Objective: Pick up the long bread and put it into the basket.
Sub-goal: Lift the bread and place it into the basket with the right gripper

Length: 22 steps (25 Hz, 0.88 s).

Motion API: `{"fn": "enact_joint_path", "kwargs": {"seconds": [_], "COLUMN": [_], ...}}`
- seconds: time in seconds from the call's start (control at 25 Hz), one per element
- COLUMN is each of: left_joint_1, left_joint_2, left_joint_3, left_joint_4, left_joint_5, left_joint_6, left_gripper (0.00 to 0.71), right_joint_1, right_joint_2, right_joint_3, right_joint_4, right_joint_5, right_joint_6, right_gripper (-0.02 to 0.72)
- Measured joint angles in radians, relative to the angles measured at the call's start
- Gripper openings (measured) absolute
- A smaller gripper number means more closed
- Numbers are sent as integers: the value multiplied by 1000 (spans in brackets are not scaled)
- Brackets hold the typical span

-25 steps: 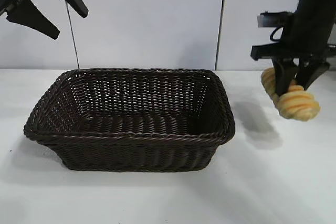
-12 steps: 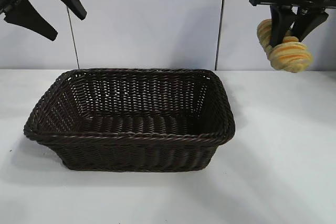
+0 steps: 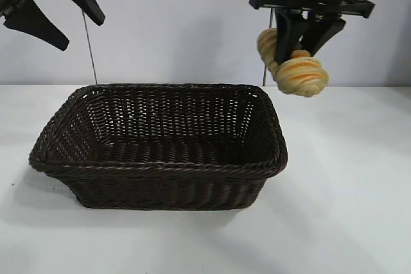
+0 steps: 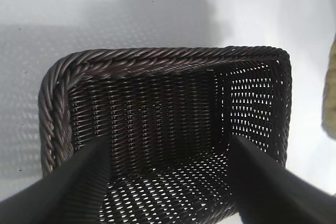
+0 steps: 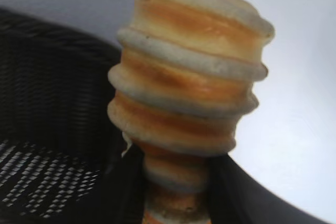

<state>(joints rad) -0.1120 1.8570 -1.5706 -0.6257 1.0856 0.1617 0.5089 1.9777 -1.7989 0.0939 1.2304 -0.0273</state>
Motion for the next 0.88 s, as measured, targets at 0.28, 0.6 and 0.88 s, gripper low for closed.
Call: {"fn": "enact_joint_path", "kwargs": {"seconds": [0.28, 0.6, 0.88], "left_joint_1": [0, 0, 0], "left_joint_2": [0, 0, 0], "left_joint_3": [0, 0, 0], "left_joint_4": [0, 0, 1], "left_joint_5": [1, 10, 11], "left_joint_6": [0, 0, 1], "left_gripper": [471, 471, 471], "right_joint_1": [95, 102, 105], "right_joint_2": [49, 108, 145], "right_joint_3": [0, 0, 0], "right_joint_4": [2, 2, 6], "right_joint_5": [-39, -124, -141], "right_joint_6": [-15, -18, -18], "right_gripper": [252, 252, 252]}}
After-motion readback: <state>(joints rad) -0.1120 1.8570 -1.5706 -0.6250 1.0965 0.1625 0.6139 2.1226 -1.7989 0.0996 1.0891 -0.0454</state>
